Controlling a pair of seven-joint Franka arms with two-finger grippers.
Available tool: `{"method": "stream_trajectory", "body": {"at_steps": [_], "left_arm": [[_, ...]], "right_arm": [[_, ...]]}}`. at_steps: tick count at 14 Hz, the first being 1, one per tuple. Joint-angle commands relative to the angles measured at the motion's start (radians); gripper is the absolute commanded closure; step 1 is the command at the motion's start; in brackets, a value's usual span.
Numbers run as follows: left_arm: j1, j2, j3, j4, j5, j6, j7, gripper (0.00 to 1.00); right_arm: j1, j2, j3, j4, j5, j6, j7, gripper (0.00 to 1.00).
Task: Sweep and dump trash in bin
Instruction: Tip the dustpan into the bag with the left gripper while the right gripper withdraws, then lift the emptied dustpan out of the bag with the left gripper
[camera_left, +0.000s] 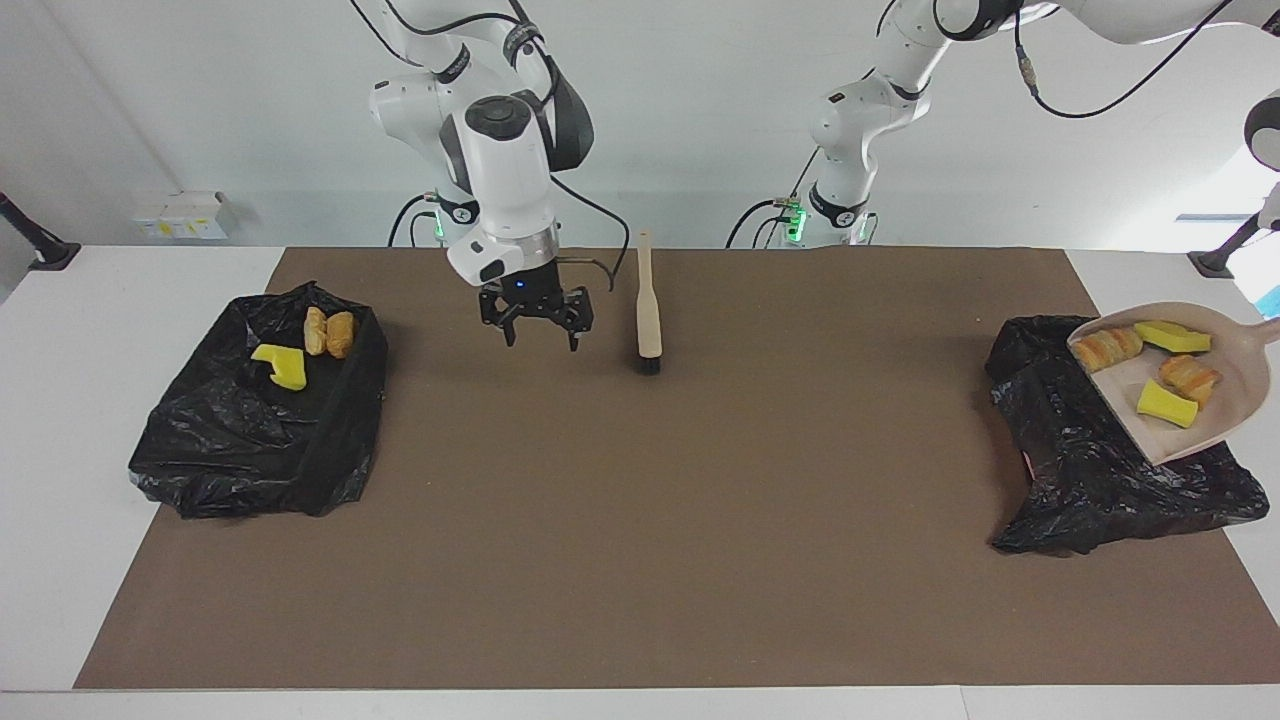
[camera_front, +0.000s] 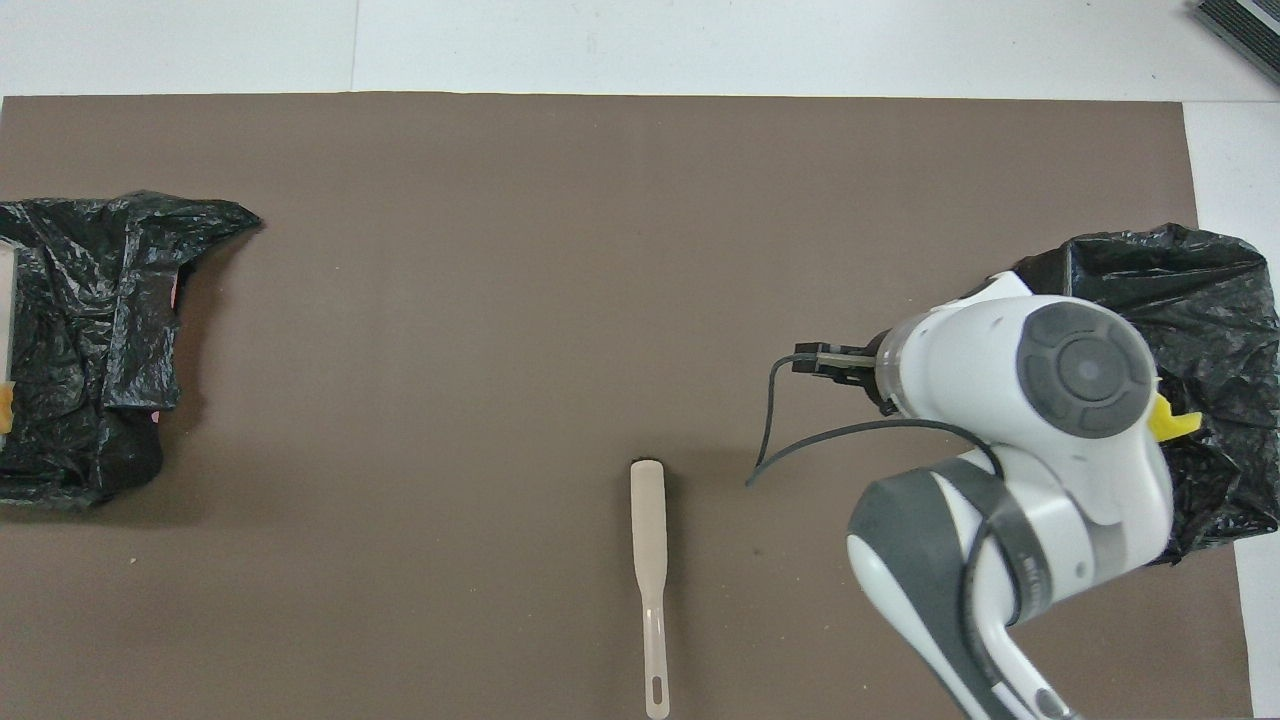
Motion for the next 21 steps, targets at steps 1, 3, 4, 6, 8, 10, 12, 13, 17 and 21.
{"method": "stream_trajectory", "body": {"at_steps": [1,3,4,6,8,10,12,13,17,21], "left_arm": [[-0.048,-0.024,0.009,-0.038,0.114,0.011,-0.003,1.00],[-0.073,-0.054,0.009,-0.092,0.183,0.011,-0.087,1.00],[-0.092,-0.072,0.009,-0.125,0.220,0.013,-0.157,1.00],[-0.106,-0.087,0.008,-0.153,0.298,0.025,-0.195,1.00],[-0.108,-0.087,0.008,-0.153,0.344,0.043,-0.193,1.00],[-0.106,-0.087,0.008,-0.152,0.405,0.080,-0.186,1.00],[-0.105,-0.086,0.006,-0.149,0.471,0.123,-0.150,1.00],[-0.097,-0.084,0.008,-0.141,0.473,0.135,-0.124,1.00],[-0.088,-0.086,0.008,-0.117,0.385,0.178,-0.095,1.00],[-0.086,-0.092,0.012,-0.095,0.067,0.140,-0.133,1.00]], "right_arm": [[-0.058,-0.030,-0.049,0.042,-0.018,-0.100,-0.121,0.00],[-0.081,-0.043,-0.107,0.050,-0.018,-0.131,-0.252,0.00],[-0.081,-0.050,-0.151,0.055,-0.016,-0.137,-0.318,0.00],[-0.080,-0.067,-0.221,0.085,-0.015,-0.168,-0.423,0.00],[-0.083,-0.069,-0.253,0.172,-0.018,-0.258,-0.500,0.00],[-0.099,-0.057,-0.258,0.283,-0.022,-0.362,-0.531,0.00],[-0.106,-0.060,-0.265,0.349,-0.022,-0.444,-0.589,0.00],[-0.110,-0.060,-0.270,0.392,-0.022,-0.490,-0.600,0.00],[-0.109,-0.087,-0.255,0.454,-0.021,-0.617,-0.615,0.00],[-0.101,-0.127,-0.253,0.449,-0.004,-0.695,-0.606,0.00]]}}
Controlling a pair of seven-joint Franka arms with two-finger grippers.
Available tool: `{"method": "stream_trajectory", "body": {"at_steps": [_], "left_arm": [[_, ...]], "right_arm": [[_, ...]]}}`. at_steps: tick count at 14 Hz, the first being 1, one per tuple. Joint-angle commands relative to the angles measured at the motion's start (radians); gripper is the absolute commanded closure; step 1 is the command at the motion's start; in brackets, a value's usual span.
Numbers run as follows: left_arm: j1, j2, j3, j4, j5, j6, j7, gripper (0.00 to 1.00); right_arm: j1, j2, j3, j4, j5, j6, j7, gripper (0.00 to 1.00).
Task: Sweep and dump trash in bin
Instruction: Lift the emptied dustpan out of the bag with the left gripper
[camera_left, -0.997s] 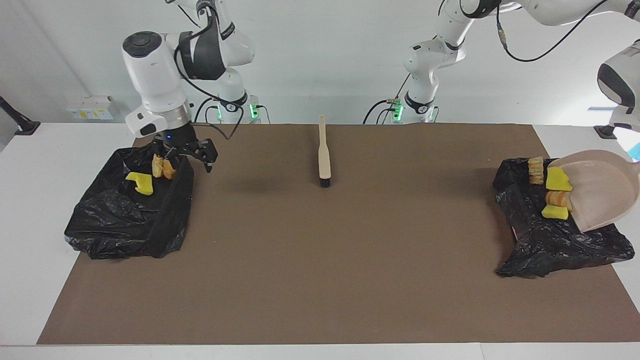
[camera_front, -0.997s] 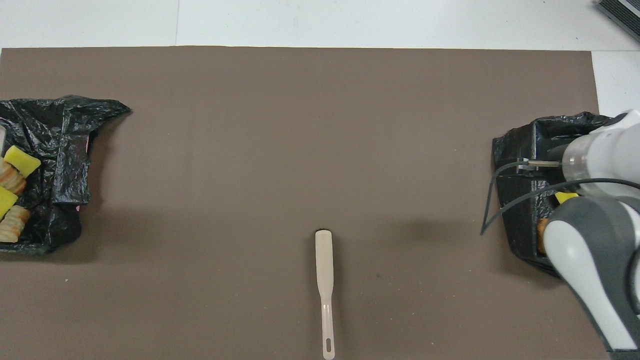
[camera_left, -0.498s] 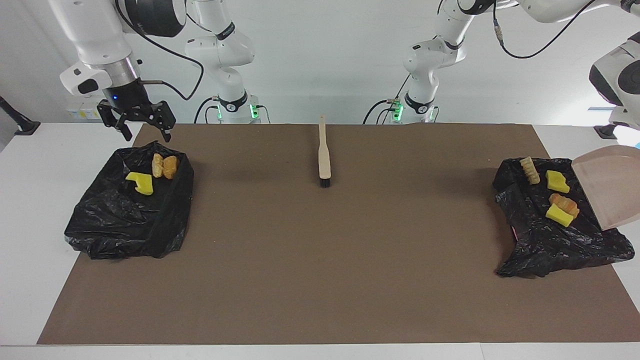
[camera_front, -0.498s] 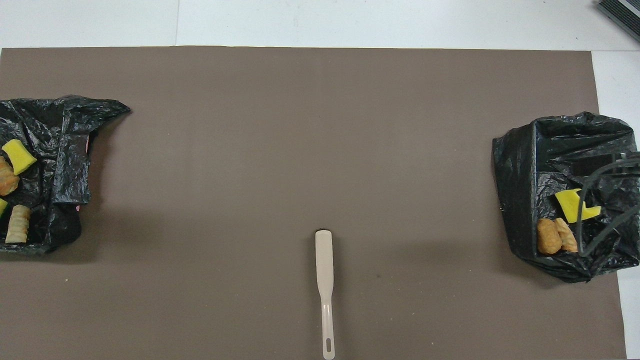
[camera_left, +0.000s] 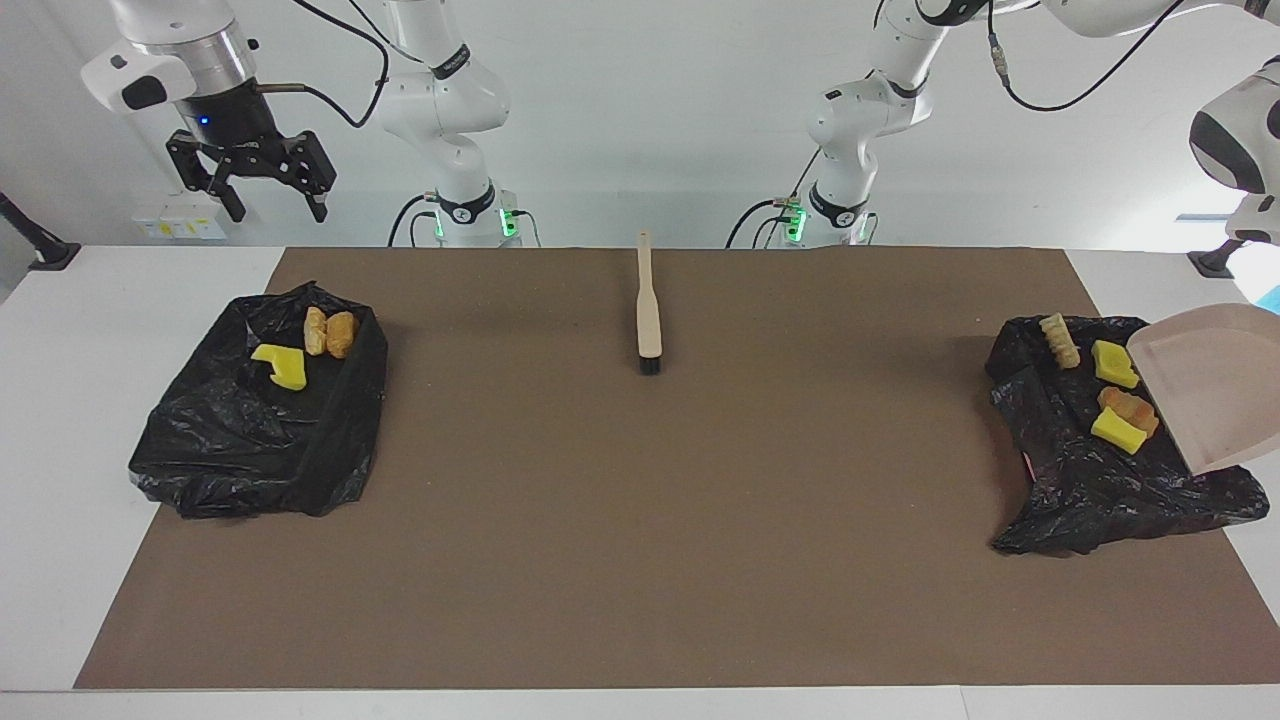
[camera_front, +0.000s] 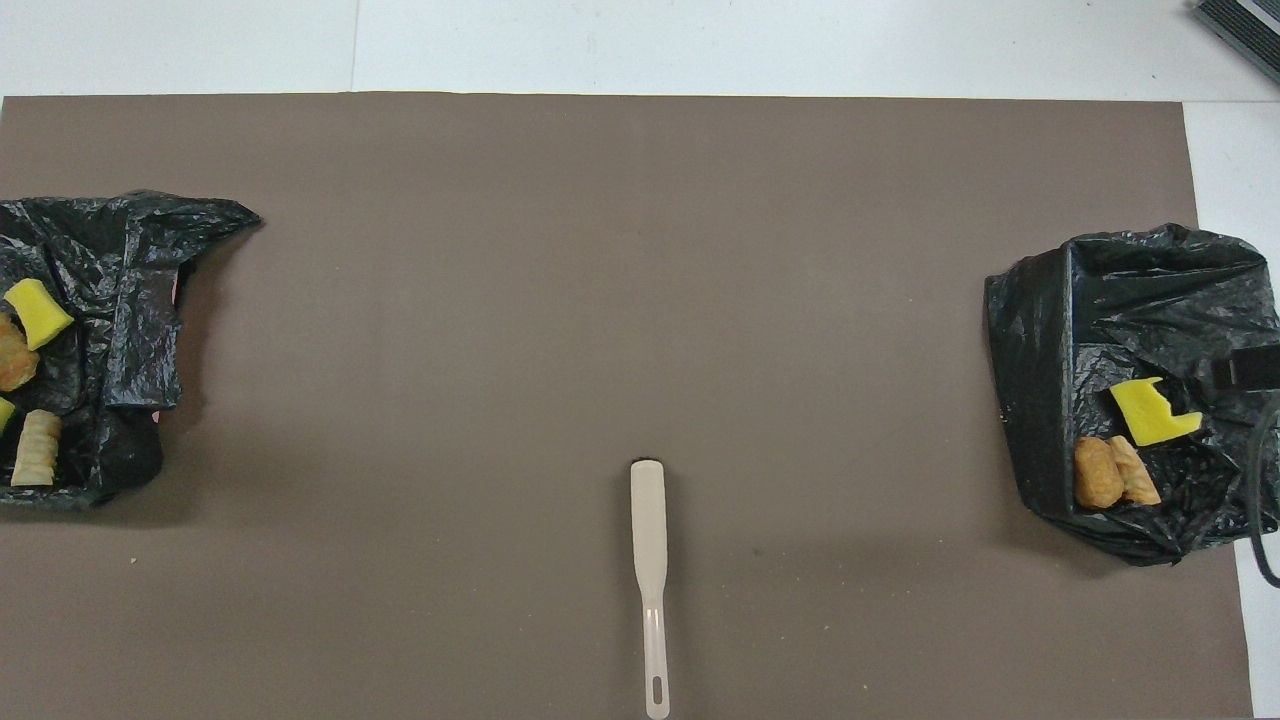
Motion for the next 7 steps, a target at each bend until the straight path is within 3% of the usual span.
{"method": "stream_trajectory", "body": {"at_steps": [1,7], "left_arm": [[-0.010,-0.019,-0.002,0.007,-0.082,-0.043,-0.074,1.00],[-0.074,-0.050,-0.025,-0.035,-0.241,-0.170,-0.459,1.00]], "right_arm": [[0.006,-0.035,0.009,-0.006,-0.002,-0.077,-0.013,0.00],[0.007,-0.035,0.044,-0.023,-0.059,-0.063,0.001,0.00]]}}
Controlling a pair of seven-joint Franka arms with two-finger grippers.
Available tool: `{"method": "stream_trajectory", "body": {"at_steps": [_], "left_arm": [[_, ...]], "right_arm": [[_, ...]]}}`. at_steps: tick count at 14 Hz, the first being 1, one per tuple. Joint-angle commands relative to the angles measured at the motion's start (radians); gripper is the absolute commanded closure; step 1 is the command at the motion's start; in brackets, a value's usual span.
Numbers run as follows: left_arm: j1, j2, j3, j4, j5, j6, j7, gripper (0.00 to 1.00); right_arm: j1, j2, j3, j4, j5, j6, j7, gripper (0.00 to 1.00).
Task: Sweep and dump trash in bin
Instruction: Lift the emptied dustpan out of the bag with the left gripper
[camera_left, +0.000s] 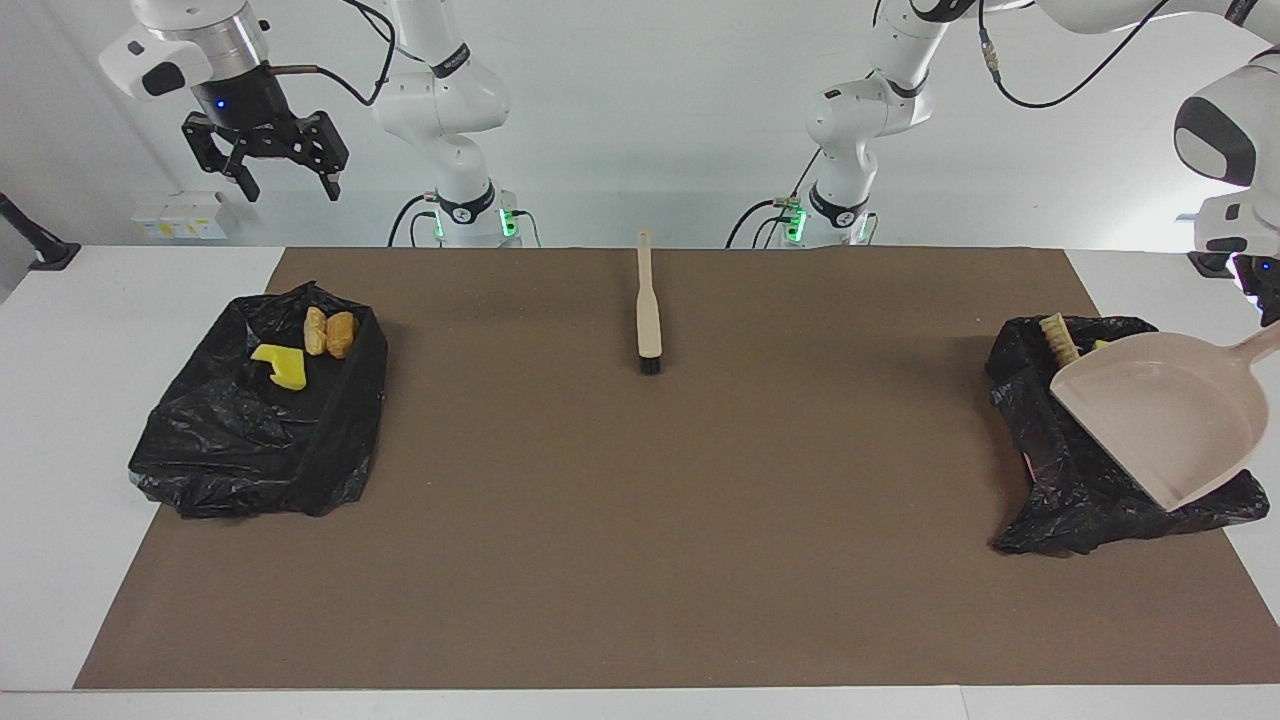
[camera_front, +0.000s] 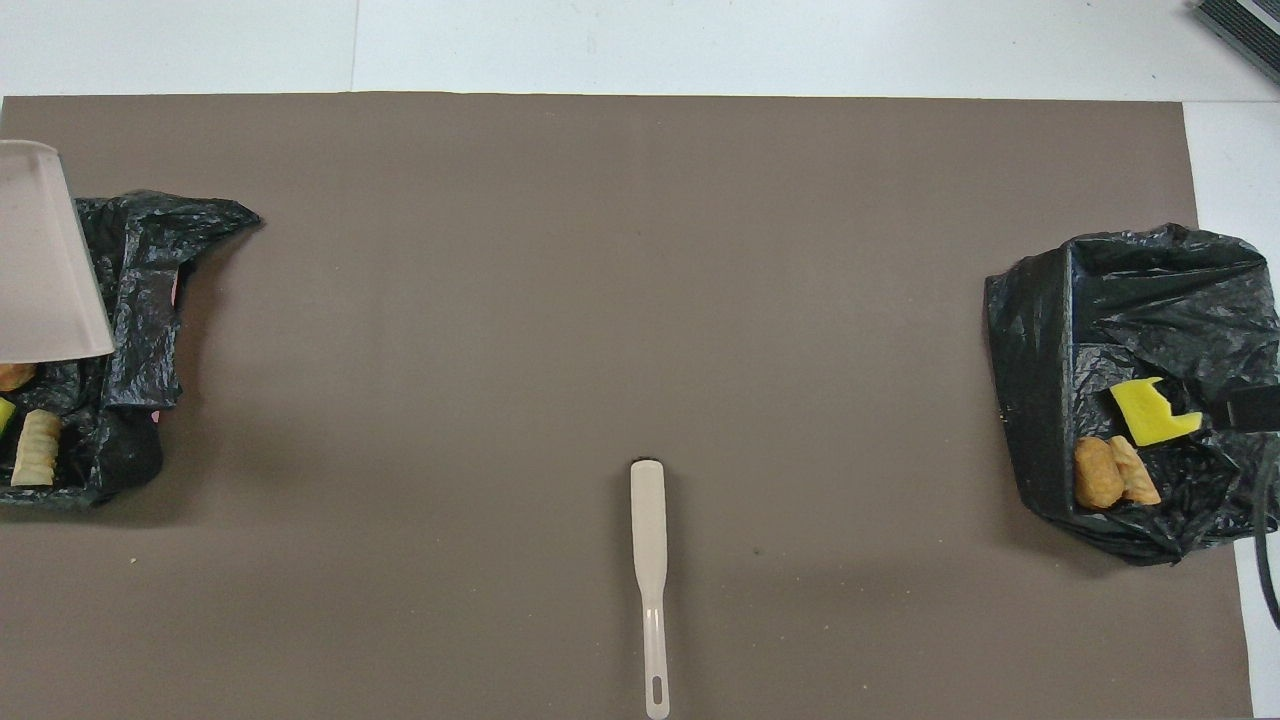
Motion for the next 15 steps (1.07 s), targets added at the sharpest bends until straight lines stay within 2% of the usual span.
{"method": "stream_trajectory", "body": {"at_steps": [1,4,8,10,12,15], "left_arm": [[-0.018,-0.049,0.010,-0.063,-0.123,-0.024,-0.206,1.00],[-0.056,-0.055,0.008,-0.106,-0.161,-0.052,-0.453,1.00],[-0.119,-0.055,0.008,-0.176,-0.275,-0.066,-0.755,1.00],[-0.183,-0.053,0.008,-0.201,-0.291,-0.067,-0.894,1.00],[-0.263,-0.041,0.008,-0.233,-0.352,-0.052,-1.152,1.00],[-0.398,0.000,0.008,-0.239,-0.363,-0.007,-1.396,1.00]], "right_arm": [[-0.006,-0.011,0.031,-0.015,-0.042,-0.001,0.001,0.00],[-0.009,-0.005,0.033,-0.019,-0.037,0.015,0.004,0.00],[-0.012,0.001,0.031,-0.017,-0.023,0.028,-0.004,0.00],[-0.012,0.000,0.031,-0.014,-0.019,0.019,-0.007,0.00],[-0.002,0.000,0.033,-0.014,-0.014,0.022,-0.005,0.00],[-0.005,0.000,0.031,-0.014,-0.014,0.021,-0.004,0.00]]}}
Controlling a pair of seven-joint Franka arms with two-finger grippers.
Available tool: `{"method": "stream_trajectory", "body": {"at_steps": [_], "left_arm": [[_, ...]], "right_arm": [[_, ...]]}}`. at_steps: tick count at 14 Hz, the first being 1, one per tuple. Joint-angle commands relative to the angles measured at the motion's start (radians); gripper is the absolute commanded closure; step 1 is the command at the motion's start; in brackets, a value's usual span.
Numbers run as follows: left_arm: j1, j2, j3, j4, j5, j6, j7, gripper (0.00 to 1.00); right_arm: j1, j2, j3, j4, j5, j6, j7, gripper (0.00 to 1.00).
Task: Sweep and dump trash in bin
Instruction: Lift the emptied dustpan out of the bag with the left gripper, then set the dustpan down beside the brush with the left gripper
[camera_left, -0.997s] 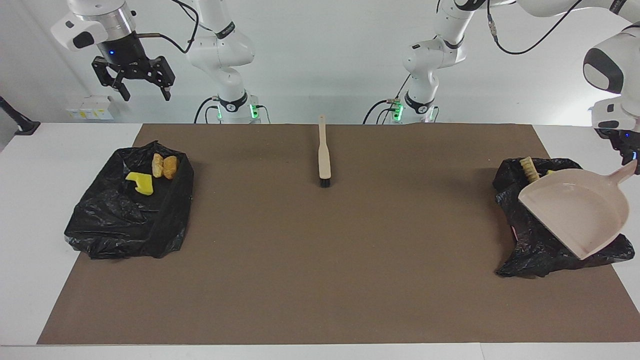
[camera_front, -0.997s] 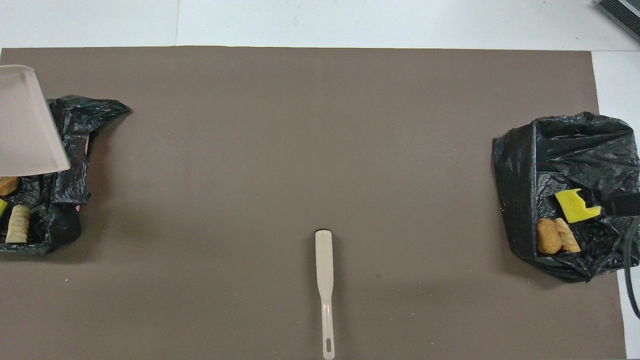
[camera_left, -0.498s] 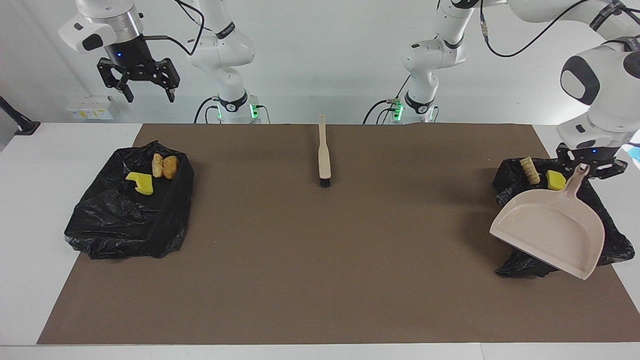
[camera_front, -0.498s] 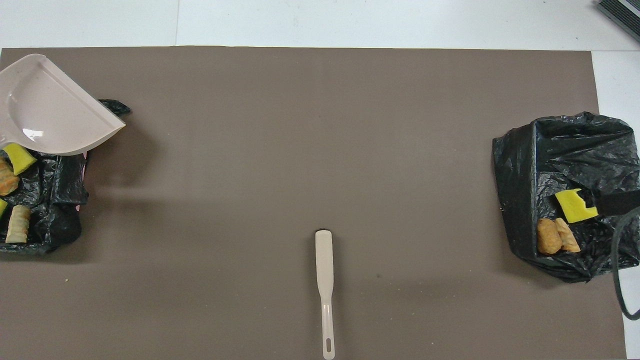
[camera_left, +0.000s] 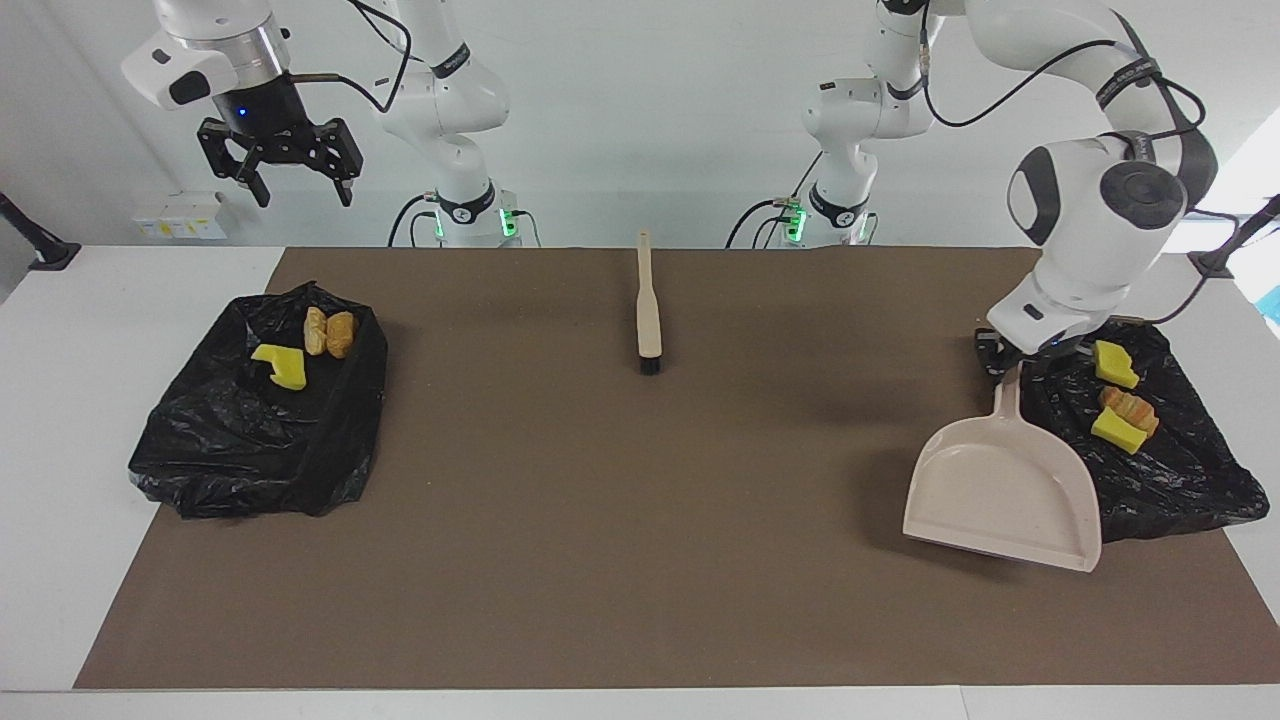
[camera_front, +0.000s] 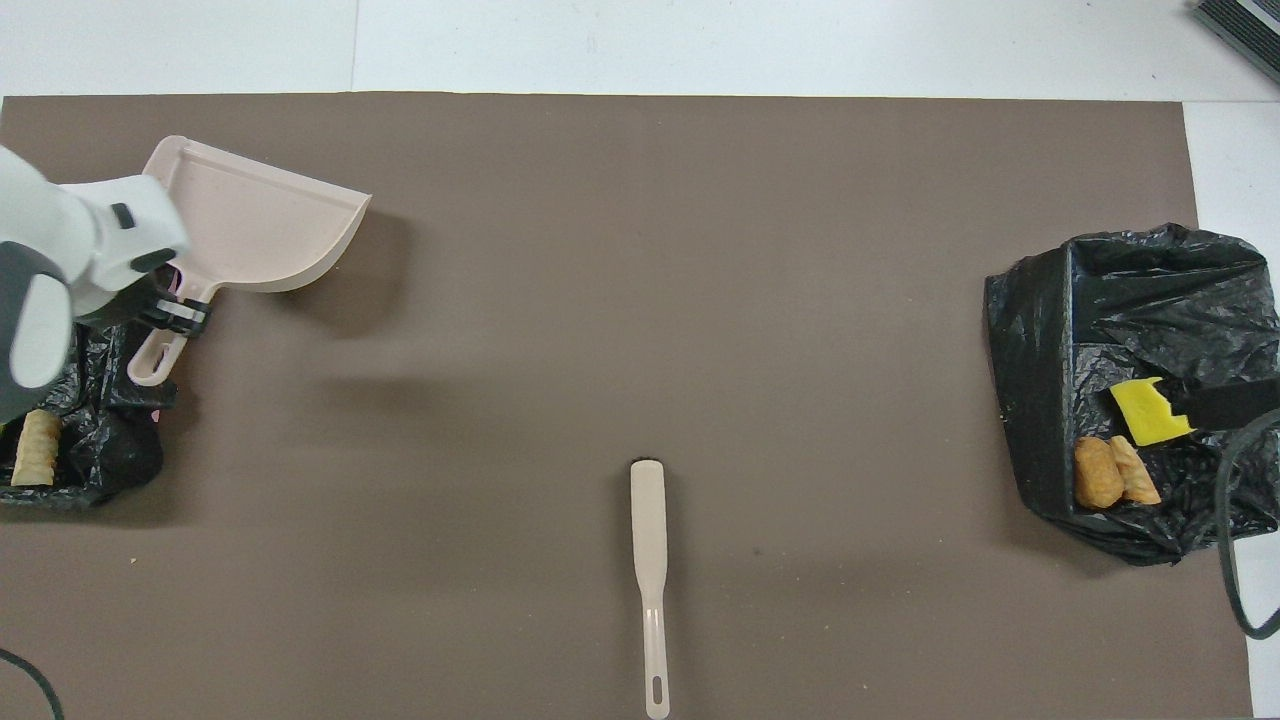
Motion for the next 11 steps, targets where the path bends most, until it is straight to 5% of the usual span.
{"method": "stream_trajectory", "body": {"at_steps": [1,7,11], "left_arm": [[-0.120,0.018,0.020,-0.025,-0.034,0.063,-0.195,1.00],[-0.312,0.033,0.021,0.007,-0.172,0.124,-0.436,1.00],[-0.470,0.134,0.021,0.128,-0.217,0.117,-0.601,1.00]], "right_arm": [[-0.006,-0.009,0.003,-0.012,0.000,0.014,-0.004,0.00],[-0.006,-0.009,0.003,-0.012,0.000,0.014,-0.006,0.00],[-0.006,-0.009,0.003,-0.012,0.000,0.014,-0.006,0.00]]}}
